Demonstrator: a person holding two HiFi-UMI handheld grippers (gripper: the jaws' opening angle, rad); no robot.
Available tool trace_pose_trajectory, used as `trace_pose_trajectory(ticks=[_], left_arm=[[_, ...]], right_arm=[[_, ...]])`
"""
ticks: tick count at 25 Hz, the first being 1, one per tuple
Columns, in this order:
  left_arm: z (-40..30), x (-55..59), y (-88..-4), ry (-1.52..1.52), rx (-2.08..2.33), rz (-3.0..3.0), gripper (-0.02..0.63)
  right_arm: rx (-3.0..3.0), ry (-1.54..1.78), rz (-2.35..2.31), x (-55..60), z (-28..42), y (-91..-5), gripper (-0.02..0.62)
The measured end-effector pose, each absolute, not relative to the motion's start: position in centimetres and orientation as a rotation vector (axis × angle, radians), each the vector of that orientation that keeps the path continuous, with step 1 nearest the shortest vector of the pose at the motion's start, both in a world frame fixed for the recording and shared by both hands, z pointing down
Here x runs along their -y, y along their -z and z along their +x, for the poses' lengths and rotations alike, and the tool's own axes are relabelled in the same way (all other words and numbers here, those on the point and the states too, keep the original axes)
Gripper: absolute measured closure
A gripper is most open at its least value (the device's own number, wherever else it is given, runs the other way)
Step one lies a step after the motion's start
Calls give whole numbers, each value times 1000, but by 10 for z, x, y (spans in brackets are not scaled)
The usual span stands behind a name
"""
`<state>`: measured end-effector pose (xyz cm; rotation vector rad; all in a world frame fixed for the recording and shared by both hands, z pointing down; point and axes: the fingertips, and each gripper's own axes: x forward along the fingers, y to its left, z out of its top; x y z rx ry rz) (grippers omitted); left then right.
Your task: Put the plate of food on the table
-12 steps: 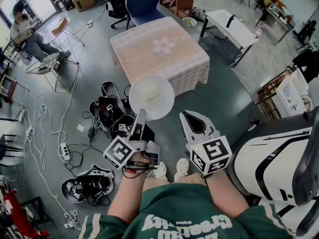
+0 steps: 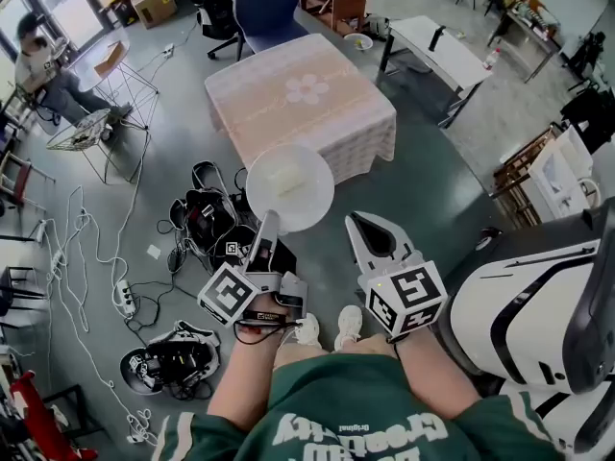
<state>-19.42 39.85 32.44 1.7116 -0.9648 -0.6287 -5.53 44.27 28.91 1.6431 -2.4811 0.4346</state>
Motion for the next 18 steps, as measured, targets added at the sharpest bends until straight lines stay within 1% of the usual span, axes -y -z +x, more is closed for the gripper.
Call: trace_pose_trajectory(ticks=[6, 10, 14, 18], left_arm=[[-175, -396, -323, 613, 968, 1713, 588], [-167, -394, -331, 543, 1035, 1727, 588], [-147, -389, -318, 622, 980, 1736, 588], [-134, -388, -317, 633, 985, 1757, 588]], right_arm=[[2475, -422, 1645, -441, -37, -288, 581], [2487, -428, 1637, -438, -22, -291, 580], [2494, -435, 1626, -435, -7, -292, 581], [2509, -437, 1614, -432, 6, -293, 580]])
